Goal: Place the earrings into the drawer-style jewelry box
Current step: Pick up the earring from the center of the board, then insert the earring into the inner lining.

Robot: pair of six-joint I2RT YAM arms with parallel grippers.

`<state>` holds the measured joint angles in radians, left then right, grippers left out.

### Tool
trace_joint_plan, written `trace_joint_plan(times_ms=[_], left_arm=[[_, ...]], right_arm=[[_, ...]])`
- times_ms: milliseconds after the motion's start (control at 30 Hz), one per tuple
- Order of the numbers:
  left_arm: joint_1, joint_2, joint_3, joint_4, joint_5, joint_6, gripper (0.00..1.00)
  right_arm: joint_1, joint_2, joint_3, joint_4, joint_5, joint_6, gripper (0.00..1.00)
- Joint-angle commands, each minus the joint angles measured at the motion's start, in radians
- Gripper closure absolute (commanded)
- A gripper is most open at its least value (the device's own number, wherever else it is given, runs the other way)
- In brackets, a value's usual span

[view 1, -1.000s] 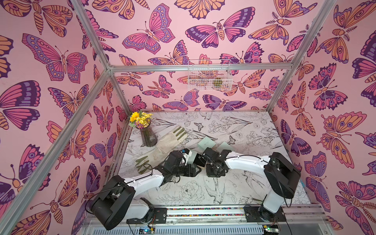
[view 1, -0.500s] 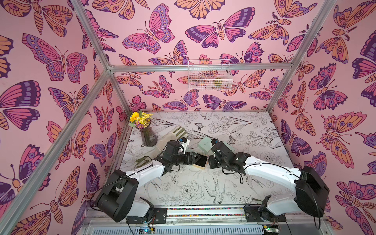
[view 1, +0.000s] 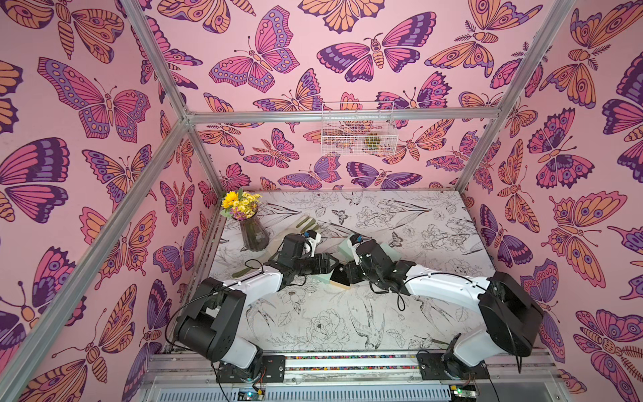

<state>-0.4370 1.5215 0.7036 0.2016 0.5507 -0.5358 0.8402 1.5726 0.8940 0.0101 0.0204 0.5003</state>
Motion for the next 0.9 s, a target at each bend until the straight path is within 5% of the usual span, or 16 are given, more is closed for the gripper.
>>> trace_joint_plan(times_ms=[0, 867], left_arm=[[0.012, 0.022, 0.013, -0.007, 0.018, 0.028, 0.24], [0.038, 0.095, -0.034, 0.053, 0.036, 0.016, 0.26]], right_arm=[[-0.004, 0.042, 0.0, 0.049, -0.006, -0.014, 1.0], [-0.004, 0.156, 0.033, 0.082, -0.004, -0.034, 1.0]])
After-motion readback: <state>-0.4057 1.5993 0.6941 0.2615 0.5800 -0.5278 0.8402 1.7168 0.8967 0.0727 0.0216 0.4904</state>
